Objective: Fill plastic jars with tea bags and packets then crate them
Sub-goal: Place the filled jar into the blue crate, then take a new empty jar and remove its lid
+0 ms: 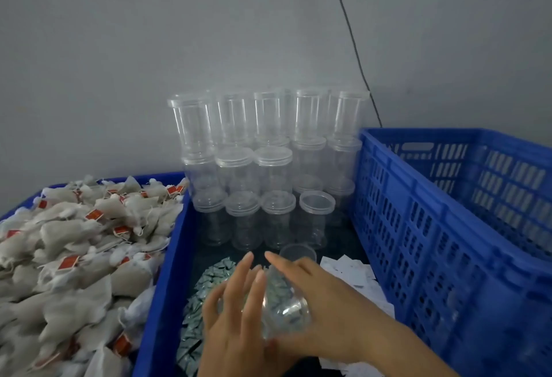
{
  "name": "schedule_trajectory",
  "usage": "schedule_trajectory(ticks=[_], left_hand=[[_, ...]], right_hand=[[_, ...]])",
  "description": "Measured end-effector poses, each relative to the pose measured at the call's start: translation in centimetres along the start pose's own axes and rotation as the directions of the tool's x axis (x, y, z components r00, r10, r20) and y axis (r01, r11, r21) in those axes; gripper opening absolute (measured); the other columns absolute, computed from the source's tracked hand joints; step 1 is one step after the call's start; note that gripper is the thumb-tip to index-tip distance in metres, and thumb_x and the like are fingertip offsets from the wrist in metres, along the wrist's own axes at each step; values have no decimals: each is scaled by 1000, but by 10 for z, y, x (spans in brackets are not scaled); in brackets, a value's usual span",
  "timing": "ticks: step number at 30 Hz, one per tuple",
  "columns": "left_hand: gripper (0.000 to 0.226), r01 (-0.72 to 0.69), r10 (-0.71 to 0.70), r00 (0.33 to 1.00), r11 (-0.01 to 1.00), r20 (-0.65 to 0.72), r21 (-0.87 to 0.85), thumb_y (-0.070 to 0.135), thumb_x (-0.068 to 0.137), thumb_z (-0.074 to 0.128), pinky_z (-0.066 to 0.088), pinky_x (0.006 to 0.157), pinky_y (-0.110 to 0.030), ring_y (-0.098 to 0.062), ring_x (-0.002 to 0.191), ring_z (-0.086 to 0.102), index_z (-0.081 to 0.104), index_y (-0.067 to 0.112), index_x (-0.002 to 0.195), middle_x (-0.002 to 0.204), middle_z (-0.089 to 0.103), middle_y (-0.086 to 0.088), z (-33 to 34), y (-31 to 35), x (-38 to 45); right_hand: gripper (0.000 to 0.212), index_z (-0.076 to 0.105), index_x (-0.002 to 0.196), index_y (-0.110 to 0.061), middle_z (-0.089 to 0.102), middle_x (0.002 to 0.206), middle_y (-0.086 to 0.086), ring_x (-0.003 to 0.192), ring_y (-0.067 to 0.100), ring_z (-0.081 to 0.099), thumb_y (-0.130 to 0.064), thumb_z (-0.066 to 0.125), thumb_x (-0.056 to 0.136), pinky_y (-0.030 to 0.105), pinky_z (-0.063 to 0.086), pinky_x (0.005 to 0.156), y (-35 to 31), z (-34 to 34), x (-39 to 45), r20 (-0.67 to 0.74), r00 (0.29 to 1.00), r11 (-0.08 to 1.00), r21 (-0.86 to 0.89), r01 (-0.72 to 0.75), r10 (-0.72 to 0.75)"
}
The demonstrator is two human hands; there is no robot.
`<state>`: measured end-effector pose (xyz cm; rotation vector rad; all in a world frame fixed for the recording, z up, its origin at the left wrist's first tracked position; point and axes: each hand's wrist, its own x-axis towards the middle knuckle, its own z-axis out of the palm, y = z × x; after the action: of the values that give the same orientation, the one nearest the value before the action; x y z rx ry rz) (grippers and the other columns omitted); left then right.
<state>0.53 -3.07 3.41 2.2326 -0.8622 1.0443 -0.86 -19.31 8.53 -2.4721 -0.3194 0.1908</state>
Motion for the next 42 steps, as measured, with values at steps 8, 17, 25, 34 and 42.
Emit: schedule_trajectory(ticks=[8, 17, 25, 34, 42], left_hand=[[103, 303, -260, 772, 953, 580, 23, 65, 67, 58, 30, 104, -11, 2, 130, 36, 8, 25, 147, 146, 28, 16, 11, -16, -7], [85, 805, 260, 576, -17, 775, -593, 12, 81, 68, 21, 111, -61, -51, 133, 29, 18, 14, 150, 148, 34, -21, -2, -24, 3], [92, 810, -167, 587, 118, 792, -575, 26, 56, 92, 53, 81, -21, -15, 106, 65, 36, 30, 129, 118, 65, 13, 3, -28, 1], [110, 715, -558, 659, 256, 505, -651, 32, 32, 91, 53, 77, -17, -3, 103, 59, 35, 42, 126, 124, 50, 21, 16, -33, -10], [109, 681, -602, 673, 278, 429, -678, 36, 37, 91, 44, 69, 0, 18, 101, 52, 36, 41, 131, 122, 48, 23, 16, -38, -12]], right_hand=[[50, 41, 112, -65, 56, 119, -22, 104, -3, 57, -85, 43, 66, 22, 49, 88, 22, 26, 9, -173, 981, 977, 205, -54, 90], [68, 47, 135, -61, 50, 118, -27, 117, -3, 51, -69, 60, 69, 16, 43, 97, 41, -10, 10, 46, 972, 913, 355, 201, -231], [60, 46, 136, -49, 60, 129, -8, 127, 11, 56, -58, 67, 80, 31, 51, 101, 63, -4, 29, -108, 994, 794, 603, 73, -9], [70, 41, 130, -31, 45, 133, 3, 113, 18, 52, -22, 85, 77, 24, 44, 80, 103, 19, 97, -385, 816, 723, 689, -57, 431], [102, 33, 149, -24, 43, 149, 5, 137, 28, 38, -53, 85, 67, 44, 34, 110, 122, 47, 132, -429, 751, 865, 257, -432, 502]])
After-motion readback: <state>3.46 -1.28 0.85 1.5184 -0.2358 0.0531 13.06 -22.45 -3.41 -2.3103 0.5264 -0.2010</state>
